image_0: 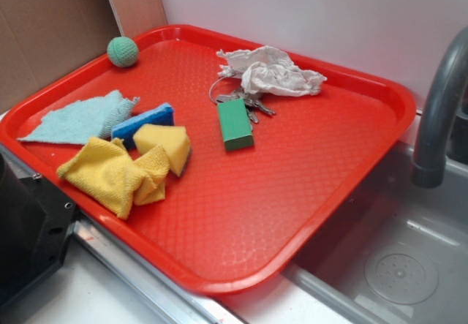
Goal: Grab the green block.
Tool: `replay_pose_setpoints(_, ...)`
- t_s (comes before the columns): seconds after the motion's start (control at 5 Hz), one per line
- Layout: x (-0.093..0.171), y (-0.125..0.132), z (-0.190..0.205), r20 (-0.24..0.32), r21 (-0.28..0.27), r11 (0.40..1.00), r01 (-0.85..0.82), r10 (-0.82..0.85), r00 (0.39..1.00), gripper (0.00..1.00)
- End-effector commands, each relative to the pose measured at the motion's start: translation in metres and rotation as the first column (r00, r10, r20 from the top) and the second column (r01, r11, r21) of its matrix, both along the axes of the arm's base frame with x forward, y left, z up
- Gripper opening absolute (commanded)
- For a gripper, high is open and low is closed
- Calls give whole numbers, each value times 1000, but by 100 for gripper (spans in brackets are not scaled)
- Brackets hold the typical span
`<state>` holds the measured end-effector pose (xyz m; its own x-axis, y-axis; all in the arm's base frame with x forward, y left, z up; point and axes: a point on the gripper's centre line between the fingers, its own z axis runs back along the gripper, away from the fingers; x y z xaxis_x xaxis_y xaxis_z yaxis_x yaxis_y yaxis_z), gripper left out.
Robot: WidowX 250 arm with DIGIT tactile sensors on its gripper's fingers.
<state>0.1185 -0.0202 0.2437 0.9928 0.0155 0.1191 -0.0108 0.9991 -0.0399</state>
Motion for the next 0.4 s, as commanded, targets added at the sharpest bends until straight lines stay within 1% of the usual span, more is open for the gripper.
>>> replay_pose_setpoints(0.0,0,0,0,0,0,1000,0,0,1000,100)
replay_pose_setpoints(0.2,16,-2,-9,46,14,983,-185,184,982,100)
